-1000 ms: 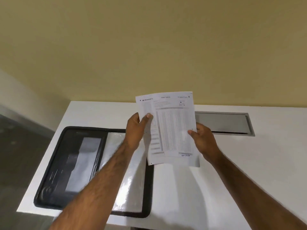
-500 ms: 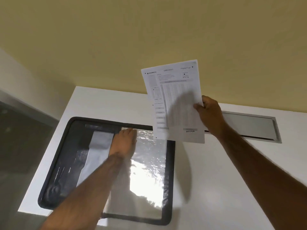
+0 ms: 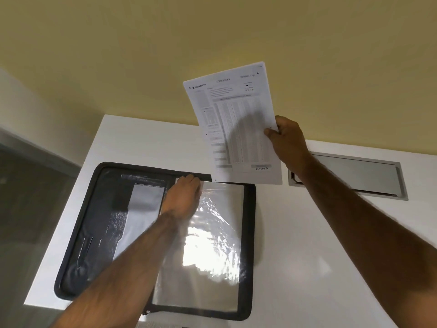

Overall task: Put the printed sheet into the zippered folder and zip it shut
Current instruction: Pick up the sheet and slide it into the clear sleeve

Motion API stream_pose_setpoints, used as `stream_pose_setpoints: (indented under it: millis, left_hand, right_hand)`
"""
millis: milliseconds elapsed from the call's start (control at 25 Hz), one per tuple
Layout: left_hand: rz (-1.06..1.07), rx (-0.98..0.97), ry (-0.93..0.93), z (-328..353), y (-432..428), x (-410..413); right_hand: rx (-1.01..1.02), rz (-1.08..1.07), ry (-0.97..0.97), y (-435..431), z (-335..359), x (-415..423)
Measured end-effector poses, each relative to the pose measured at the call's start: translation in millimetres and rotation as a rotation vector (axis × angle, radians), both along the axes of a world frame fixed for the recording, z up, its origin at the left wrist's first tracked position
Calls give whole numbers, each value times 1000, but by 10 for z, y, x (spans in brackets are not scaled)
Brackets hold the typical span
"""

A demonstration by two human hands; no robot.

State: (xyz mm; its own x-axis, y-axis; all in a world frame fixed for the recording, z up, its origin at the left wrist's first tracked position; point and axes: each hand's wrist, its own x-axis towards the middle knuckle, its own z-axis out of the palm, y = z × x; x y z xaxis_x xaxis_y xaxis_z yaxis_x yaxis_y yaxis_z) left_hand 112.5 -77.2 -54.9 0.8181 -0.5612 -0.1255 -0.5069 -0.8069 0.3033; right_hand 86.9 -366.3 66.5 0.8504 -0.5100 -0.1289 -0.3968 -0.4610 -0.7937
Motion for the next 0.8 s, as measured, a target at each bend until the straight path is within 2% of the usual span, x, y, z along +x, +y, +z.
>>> stream_pose_setpoints:
  millis: [160,320,480,720,800]
  left_hand:
    - [-51,-61,-4,-90,76,17]
    - [-46,-161,109,-69,67,47]
    - [-79,-150,202,-27,66,43]
    - [94,-153,241,-7,74,14]
    - [134,-138,188,3,44,10]
  right_hand:
    - [11,49,-9,42,85,151]
    - [56,52,-36,46,119,188]
    - [81,63,-44,45,129,176]
    - [101,64,-38,84,167,190]
    - [109,73,-46,101,190,210]
